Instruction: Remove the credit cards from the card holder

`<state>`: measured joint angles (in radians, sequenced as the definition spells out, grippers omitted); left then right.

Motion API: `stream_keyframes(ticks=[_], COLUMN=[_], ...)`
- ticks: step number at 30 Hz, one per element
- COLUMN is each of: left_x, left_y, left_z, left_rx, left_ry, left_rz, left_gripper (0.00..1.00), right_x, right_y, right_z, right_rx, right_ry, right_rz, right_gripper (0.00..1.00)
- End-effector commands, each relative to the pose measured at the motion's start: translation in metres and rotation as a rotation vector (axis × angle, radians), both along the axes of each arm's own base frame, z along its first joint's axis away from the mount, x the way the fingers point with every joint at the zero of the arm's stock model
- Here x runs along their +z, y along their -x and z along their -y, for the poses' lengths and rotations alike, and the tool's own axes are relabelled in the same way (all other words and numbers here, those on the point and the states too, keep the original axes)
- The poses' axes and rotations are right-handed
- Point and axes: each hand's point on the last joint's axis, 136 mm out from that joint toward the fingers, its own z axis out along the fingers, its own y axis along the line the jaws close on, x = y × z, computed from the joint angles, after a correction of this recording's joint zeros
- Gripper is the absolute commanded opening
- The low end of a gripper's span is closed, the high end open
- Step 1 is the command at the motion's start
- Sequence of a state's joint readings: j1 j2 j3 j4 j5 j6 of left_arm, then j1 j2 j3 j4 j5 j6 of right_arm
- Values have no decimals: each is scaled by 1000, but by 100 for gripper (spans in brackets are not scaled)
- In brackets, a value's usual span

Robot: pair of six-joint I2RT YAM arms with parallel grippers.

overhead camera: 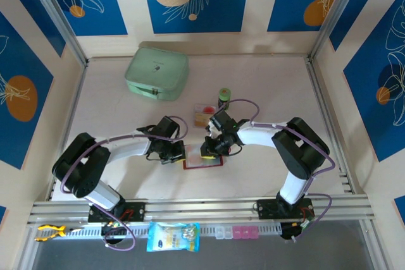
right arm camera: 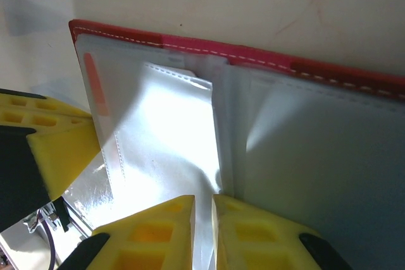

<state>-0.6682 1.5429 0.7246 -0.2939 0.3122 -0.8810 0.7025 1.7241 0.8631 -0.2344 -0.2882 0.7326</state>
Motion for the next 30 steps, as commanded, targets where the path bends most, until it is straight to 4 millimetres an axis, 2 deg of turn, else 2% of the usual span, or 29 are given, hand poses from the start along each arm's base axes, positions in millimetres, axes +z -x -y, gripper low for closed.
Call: stream_keyframes(ticks=[1, 6, 12, 20, 30], left_x=[9, 30, 44, 40, 28], left_y=[-2, -8, -13, -16, -14], left_z=[-10, -3, 18, 35, 40], left_rx=[7, 15, 21, 11, 16], left_ry=[-51, 0, 111, 162, 171], left_rz=[29, 73, 93, 86, 65], left_gripper=[1, 4, 12, 26, 29], right_x=[-4, -8, -9, -10, -10], right_y=[7, 9, 9, 9, 9], right_z=[5, 6, 5, 6, 8], right_rx=[9, 4, 0, -19, -32], right_ry=[-2, -8, -38, -96, -149], right_rz=[-20, -31, -42, -61, -80], right_gripper=[16, 15, 14, 12, 11])
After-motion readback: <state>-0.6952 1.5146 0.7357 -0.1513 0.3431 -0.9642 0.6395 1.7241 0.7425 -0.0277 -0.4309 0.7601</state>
